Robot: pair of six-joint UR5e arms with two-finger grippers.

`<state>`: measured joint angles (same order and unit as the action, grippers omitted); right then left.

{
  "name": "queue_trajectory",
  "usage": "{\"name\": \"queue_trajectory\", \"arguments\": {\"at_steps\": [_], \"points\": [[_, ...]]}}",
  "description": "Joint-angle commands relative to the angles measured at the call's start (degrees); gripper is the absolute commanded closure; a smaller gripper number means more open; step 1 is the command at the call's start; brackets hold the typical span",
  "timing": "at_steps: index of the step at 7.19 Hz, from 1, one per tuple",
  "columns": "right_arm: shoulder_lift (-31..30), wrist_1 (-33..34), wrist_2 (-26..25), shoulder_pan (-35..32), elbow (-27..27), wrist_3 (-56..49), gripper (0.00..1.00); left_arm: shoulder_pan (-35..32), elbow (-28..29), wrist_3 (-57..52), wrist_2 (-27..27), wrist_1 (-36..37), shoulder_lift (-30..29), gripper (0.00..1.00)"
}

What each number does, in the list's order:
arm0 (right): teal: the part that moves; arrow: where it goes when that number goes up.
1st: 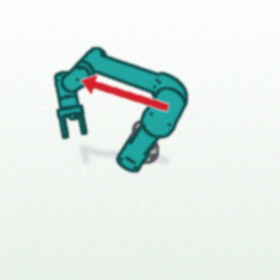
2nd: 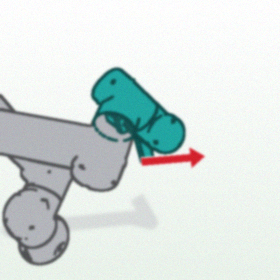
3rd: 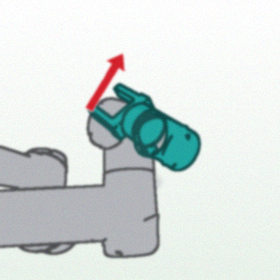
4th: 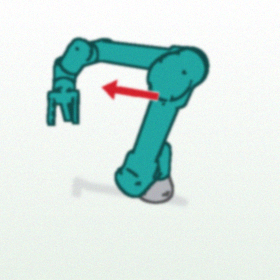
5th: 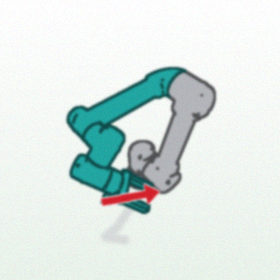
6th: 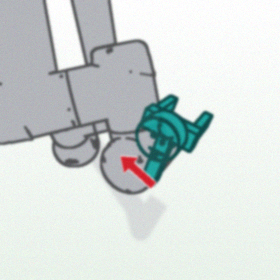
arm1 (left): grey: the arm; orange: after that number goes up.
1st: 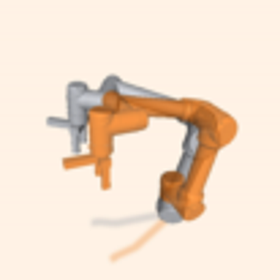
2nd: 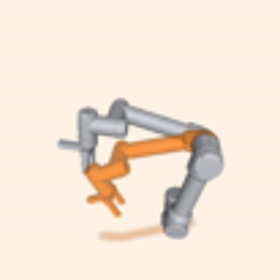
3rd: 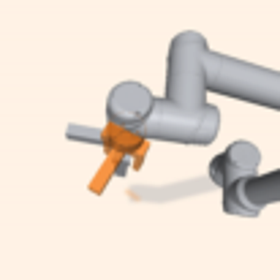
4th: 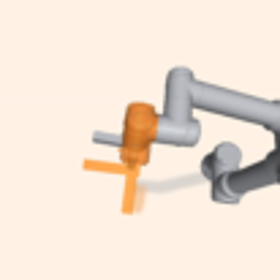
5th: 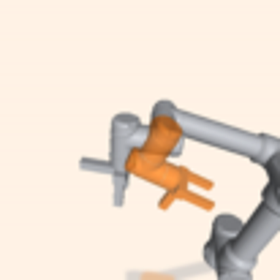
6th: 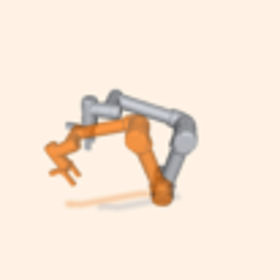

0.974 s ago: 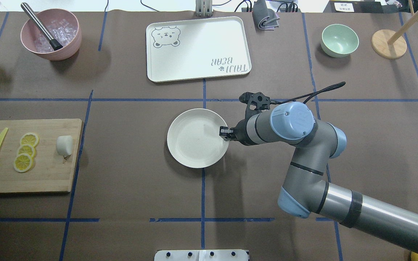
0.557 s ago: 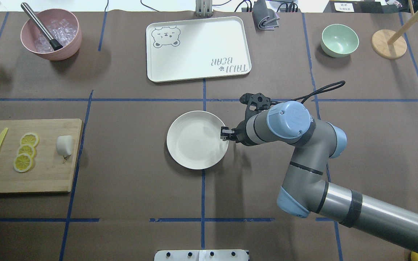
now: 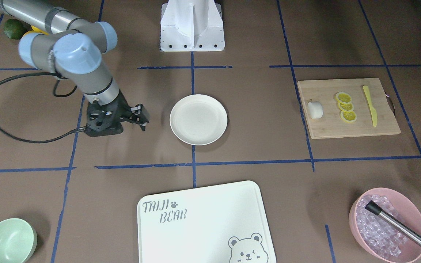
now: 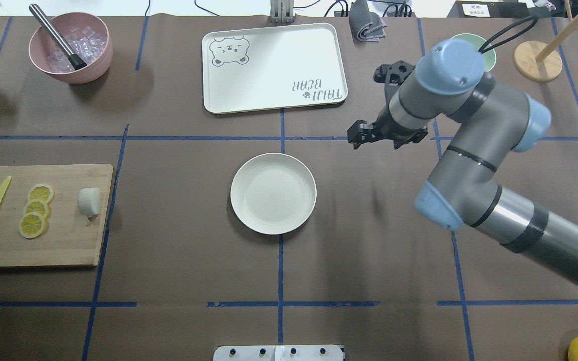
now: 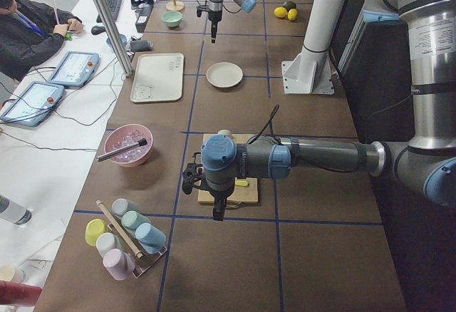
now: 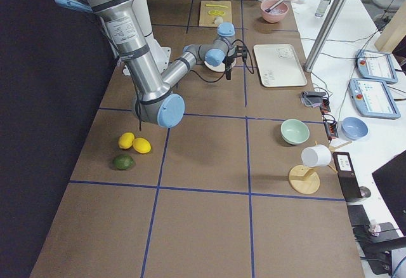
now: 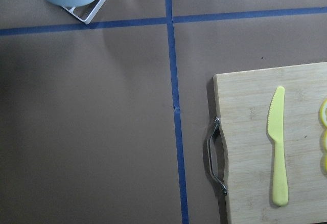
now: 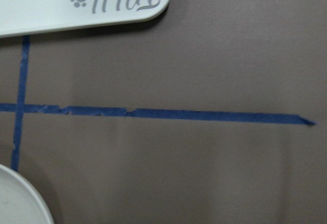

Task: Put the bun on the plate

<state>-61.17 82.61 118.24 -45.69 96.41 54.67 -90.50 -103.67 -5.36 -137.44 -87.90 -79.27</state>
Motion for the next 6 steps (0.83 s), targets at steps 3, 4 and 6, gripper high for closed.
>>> {"name": "queue_trajectory", "arguments": {"at_steps": [3, 4, 6], "points": [[-10.59, 5.81, 6.39, -16.50, 0.36, -30.34, 0.00, 0.32, -0.30, 0.27, -0.63, -0.34, -3.16, 0.00], [-14.03, 5.98, 7.00, -20.63, 0.18, -37.63, 0.00, 0.32, -0.13, 0.35, -0.46, -2.00, -3.60, 0.00], [-21.50, 5.81, 12.52, -29.94, 0.00, -45.85, 0.00, 0.85, 2.15, 2.01, -0.90, -6.06, -7.91, 0.00]]}}
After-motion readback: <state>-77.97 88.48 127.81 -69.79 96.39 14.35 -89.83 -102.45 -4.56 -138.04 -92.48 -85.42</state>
